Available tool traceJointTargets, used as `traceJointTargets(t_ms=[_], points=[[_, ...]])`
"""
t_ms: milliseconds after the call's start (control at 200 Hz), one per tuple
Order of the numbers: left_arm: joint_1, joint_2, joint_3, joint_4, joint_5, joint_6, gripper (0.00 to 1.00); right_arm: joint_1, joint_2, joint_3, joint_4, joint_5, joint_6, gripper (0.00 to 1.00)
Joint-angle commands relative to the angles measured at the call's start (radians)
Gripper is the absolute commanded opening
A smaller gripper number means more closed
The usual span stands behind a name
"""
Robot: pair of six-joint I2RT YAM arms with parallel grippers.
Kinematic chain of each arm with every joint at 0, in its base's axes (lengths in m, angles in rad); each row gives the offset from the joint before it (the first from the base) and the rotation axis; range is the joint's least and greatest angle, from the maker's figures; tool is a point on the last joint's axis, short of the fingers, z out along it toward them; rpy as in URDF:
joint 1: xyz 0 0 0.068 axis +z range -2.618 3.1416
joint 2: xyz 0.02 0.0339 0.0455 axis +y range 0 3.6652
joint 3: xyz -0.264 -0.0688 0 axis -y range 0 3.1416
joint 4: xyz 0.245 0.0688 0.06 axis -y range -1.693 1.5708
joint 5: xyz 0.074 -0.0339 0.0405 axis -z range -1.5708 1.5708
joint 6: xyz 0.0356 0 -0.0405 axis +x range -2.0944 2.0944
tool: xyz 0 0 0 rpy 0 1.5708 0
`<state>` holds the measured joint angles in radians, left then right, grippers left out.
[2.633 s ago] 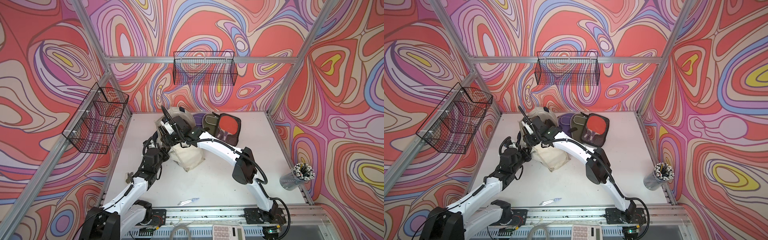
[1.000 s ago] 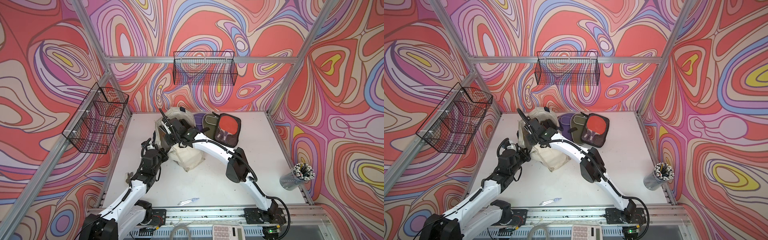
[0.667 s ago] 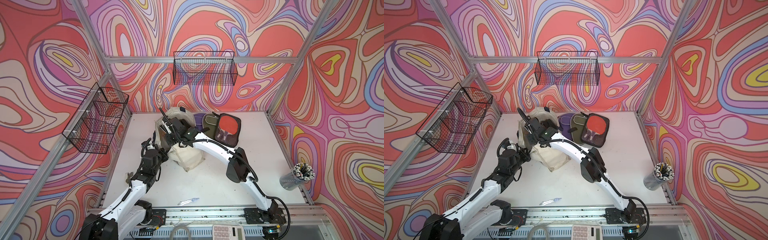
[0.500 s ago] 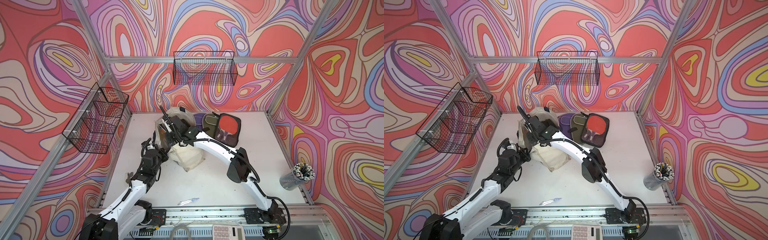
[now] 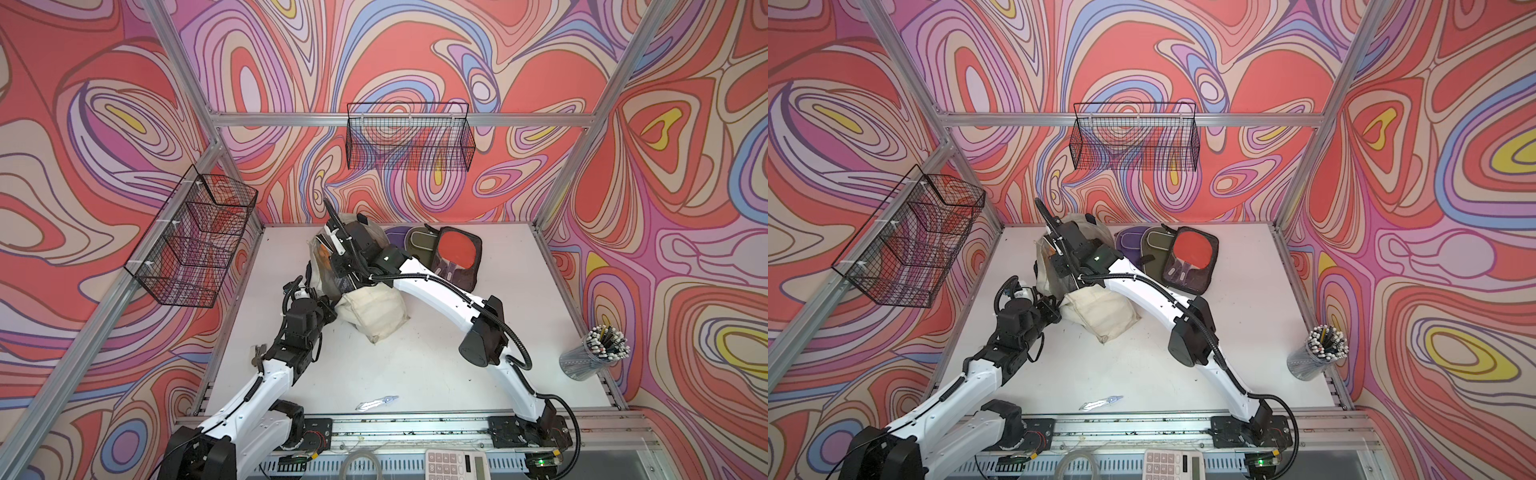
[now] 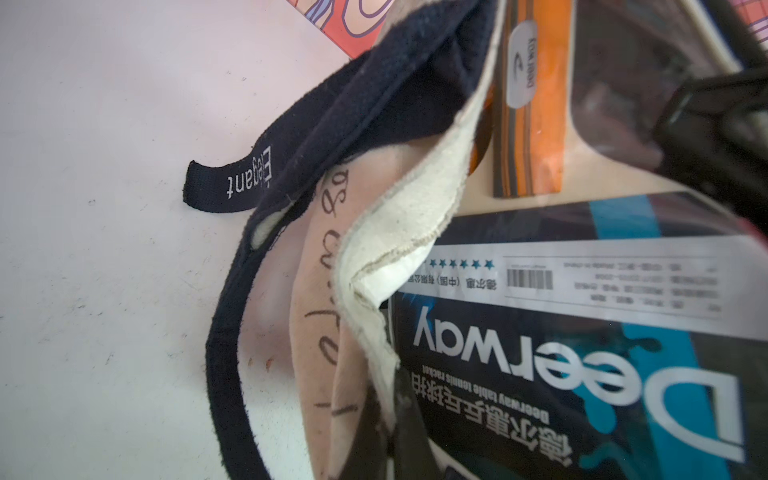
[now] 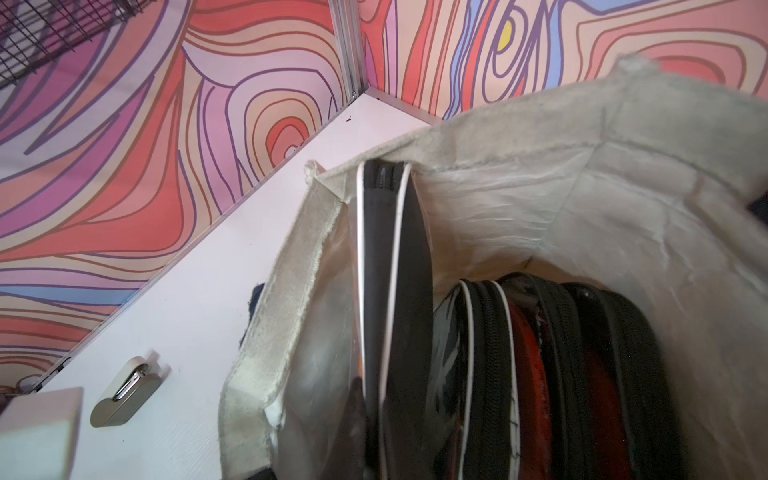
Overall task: Remove the ping pong set from the canvas bag
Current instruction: Pick up the ping pong set from the canvas bag.
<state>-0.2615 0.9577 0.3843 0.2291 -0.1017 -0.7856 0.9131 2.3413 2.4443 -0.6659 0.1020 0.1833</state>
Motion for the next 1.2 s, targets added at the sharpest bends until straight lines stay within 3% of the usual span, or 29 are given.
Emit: traceJointTargets(t_ms=[0,886,1197], points=[[0.000,0.019,0.012,-0.040,-0.022,0.013,0.00,-0.004,-0.136,0.056,0.073,0.025,-0.016,0.00],[0.000,0.021,0.023,-0.042,-0.027,0.023,0.00,-0.004,-0.334,0.056,0.106,0.049,-0.030,0.00],[0.000,0.032,0.028,-0.035,-0.026,0.026,0.00,-0.005,-0.461,-0.016,0.105,0.100,-0.039,0.00]])
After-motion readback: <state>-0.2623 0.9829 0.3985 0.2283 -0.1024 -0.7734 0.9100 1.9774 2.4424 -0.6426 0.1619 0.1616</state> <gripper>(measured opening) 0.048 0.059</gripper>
